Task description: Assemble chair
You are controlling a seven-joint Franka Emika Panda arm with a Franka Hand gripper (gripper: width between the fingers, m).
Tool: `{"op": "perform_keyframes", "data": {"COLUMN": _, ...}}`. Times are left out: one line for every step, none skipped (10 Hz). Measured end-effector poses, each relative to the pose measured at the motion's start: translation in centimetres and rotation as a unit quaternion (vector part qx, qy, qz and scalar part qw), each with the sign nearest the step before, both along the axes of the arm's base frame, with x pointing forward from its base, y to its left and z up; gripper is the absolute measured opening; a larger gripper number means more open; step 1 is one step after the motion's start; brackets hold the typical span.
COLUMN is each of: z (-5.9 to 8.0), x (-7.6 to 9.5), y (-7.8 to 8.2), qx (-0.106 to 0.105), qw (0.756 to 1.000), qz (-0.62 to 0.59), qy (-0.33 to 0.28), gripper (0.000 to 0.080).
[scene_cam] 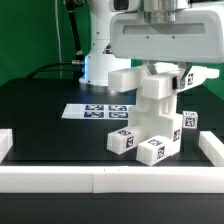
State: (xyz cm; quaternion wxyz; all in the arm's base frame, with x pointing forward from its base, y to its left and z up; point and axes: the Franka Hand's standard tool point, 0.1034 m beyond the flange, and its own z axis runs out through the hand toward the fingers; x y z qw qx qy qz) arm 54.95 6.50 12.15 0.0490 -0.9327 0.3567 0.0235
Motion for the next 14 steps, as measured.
{"op": "perform_keyframes", "data": {"z": 0.04, "x": -0.19, "y": 0.18, "qx": 0.000, "qw": 1.000, "qz": -0.024, "qy": 0.005, "gripper": 0.0289}}
{"op": "perform_keyframes", "data": {"z": 0.02, "x": -0.40, "y": 0.46, "qx": 0.000, "qw": 0.999, "qz": -0.043, "qy": 0.010, "gripper": 0.0289}}
{"op": "perform_keyframes", "data": {"z": -0.06, "x": -0.47, "y": 0.44, "qx": 0.000, "qw": 0.999, "qz": -0.044, "qy": 0.010, "gripper": 0.0289}}
{"op": "perform_keyframes", "data": {"z": -0.06, "x": -0.45, "y": 0.36, "qx": 0.000, "qw": 0.999, "qz": -0.045, "qy": 0.009, "gripper": 0.0289}}
{"op": "perform_keyframes", "data": {"z": -0.06, "x": -0.45, "y": 0.38, "qx": 0.000, "qw": 0.999, "qz": -0.044, "qy": 0.009, "gripper": 0.0289}}
{"op": "perform_keyframes", "data": {"z": -0.06, "x": -0.45, "y": 0.39, "qx": 0.000, "qw": 0.999, "qz": -0.044, "qy": 0.009, "gripper": 0.0289}}
{"op": "perform_keyframes", "data": {"z": -0.06, "x": -0.45, "y": 0.39, "qx": 0.000, "qw": 0.999, "qz": -0.044, "qy": 0.009, "gripper": 0.0289}}
{"op": "perform_keyframes", "data": {"z": -0.06, "x": -0.45, "y": 0.39, "qx": 0.000, "qw": 0.999, "qz": -0.044, "qy": 0.009, "gripper": 0.0289}}
{"op": "perform_keyframes", "data": {"z": -0.06, "x": -0.42, "y": 0.38, "qx": 0.000, "qw": 0.999, "qz": -0.043, "qy": 0.007, "gripper": 0.0289}}
{"op": "perform_keyframes", "data": {"z": -0.06, "x": -0.36, "y": 0.42, "qx": -0.001, "qw": 0.999, "qz": -0.043, "qy": 0.004, "gripper": 0.0289}}
{"op": "perform_keyframes", "data": {"z": -0.04, "x": -0.29, "y": 0.40, "qx": -0.001, "qw": 0.999, "qz": -0.043, "qy": 0.002, "gripper": 0.0289}}
{"op": "perform_keyframes", "data": {"z": -0.04, "x": -0.28, "y": 0.40, "qx": -0.001, "qw": 0.999, "qz": -0.043, "qy": 0.001, "gripper": 0.0289}}
{"op": "perform_keyframes", "data": {"z": -0.03, "x": -0.26, "y": 0.39, "qx": -0.001, "qw": 0.999, "qz": -0.043, "qy": 0.001, "gripper": 0.0289}}
{"op": "perform_keyframes", "data": {"z": -0.03, "x": -0.25, "y": 0.40, "qx": -0.001, "qw": 0.999, "qz": -0.043, "qy": 0.001, "gripper": 0.0289}}
